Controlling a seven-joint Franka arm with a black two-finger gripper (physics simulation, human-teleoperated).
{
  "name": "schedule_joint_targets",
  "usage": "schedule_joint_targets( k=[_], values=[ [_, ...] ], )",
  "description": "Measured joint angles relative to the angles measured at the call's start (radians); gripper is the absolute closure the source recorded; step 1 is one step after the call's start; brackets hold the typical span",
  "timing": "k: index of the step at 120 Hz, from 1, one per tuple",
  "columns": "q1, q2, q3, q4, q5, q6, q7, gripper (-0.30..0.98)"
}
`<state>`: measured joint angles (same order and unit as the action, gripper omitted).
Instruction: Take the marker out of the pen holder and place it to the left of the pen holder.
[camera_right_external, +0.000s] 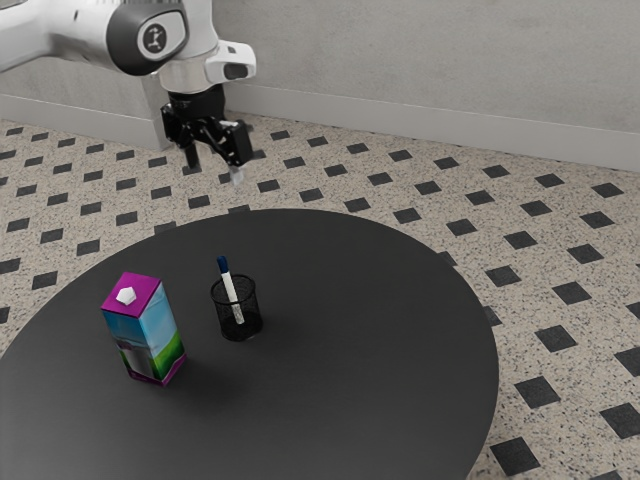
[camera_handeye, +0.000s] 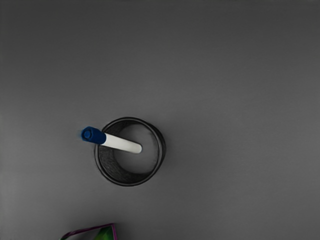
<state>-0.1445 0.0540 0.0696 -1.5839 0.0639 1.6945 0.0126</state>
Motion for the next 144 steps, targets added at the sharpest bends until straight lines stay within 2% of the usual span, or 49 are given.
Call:
schedule_joint_targets(
  k=[16, 36, 49, 67, 101, 124, 144],
  values=[
    [0.007, 0.043, -0.002, -0.001, -0.006, 0.013, 0.002, 0.00],
    [-0.004, 0.285, 0.010, 0.054, -0.016, 0.101, 0.001, 0.00],
    [-0.005, 0.385, 0.032, 0.069, -0.070, 0.174, -0.007, 0.00],
    [-0.005, 0.358, 0.123, 0.030, -0.131, 0.183, -0.062, 0.00],
    [-0.007, 0.259, 0.158, -0.166, -0.155, 0.190, -0.165, 0.00],
    [-0.005, 0.268, 0.161, -0.185, -0.186, 0.257, -0.207, 0.00],
    [0.000, 0.355, 0.195, -0.120, -0.238, 0.290, -0.212, 0.00]
  ],
)
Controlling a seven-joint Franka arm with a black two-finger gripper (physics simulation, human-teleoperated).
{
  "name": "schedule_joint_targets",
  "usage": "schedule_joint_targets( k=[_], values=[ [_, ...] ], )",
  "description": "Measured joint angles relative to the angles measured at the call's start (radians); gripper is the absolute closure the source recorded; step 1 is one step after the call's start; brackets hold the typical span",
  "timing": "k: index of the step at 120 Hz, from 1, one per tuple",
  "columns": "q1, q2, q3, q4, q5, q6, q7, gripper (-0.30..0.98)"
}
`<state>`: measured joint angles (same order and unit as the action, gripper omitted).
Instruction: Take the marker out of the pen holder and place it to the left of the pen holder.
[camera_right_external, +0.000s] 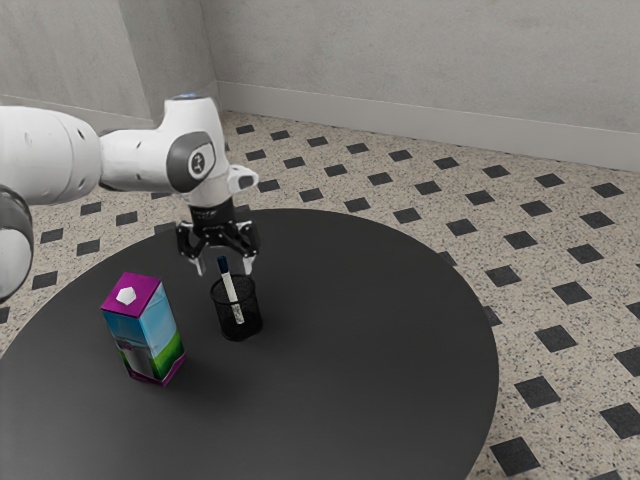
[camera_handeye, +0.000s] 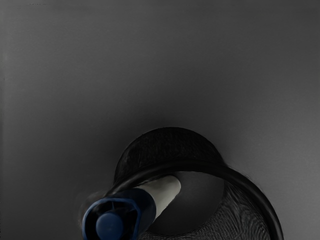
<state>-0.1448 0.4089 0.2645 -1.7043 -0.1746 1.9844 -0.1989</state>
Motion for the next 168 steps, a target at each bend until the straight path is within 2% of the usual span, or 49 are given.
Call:
schedule_joint_targets(
  k=[27, 58, 116, 143, 168],
  values=[
    [0.003, 0.069, 0.034, 0.072, -0.055, 0.009, 0.013, 0.00],
    [0.002, 0.065, 0.041, 0.070, -0.062, -0.004, 0.049, 0.00],
    [0.003, 0.049, 0.039, 0.054, -0.081, -0.016, 0.334, 0.00],
    [0.002, 0.038, 0.040, 0.055, -0.102, -0.015, 0.422, 0.43],
    [0.004, 0.036, 0.041, 0.041, -0.107, -0.019, 0.475, 0.60]
  ],
)
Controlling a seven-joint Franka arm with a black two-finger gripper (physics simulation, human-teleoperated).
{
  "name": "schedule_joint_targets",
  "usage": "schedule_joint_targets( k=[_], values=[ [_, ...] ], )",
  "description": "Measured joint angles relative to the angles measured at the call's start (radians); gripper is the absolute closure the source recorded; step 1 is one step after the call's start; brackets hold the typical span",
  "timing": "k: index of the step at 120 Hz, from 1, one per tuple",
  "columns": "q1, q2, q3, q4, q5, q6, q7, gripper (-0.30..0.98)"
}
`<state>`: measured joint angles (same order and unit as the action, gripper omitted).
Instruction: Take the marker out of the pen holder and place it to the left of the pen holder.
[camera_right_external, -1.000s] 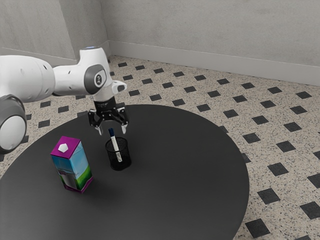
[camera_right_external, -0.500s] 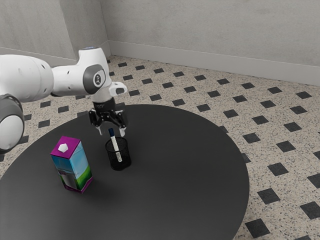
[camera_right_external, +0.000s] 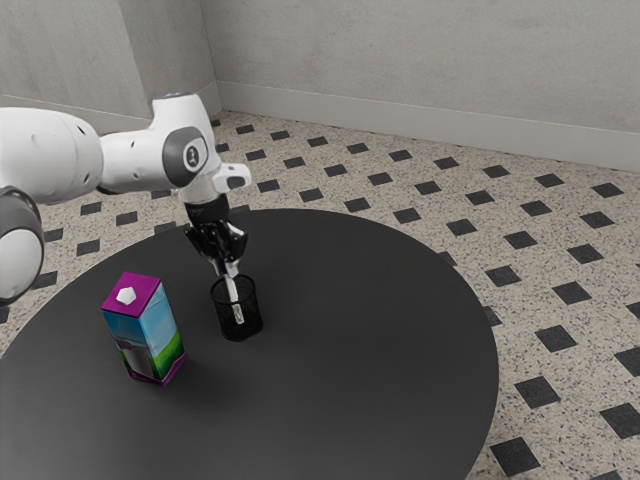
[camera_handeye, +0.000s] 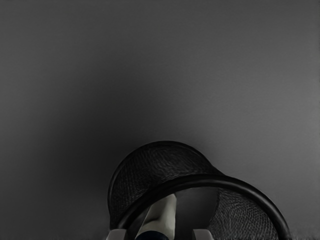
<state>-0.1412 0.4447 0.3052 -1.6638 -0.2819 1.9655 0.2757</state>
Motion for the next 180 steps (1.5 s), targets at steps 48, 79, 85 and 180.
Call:
schedule_joint_targets(
  k=[48, 79, 85, 180],
  values=[
    [-0.001, -0.034, 0.000, -0.002, -0.001, -0.008, 0.053, 0.73],
    [-0.007, -0.272, 0.052, -0.089, 0.012, -0.038, 0.063, 0.75],
    [-0.007, -0.294, 0.088, -0.090, 0.016, -0.049, 0.065, 0.76],
    [-0.009, -0.386, -0.025, -0.066, 0.194, -0.157, 0.067, 0.10]
  ],
)
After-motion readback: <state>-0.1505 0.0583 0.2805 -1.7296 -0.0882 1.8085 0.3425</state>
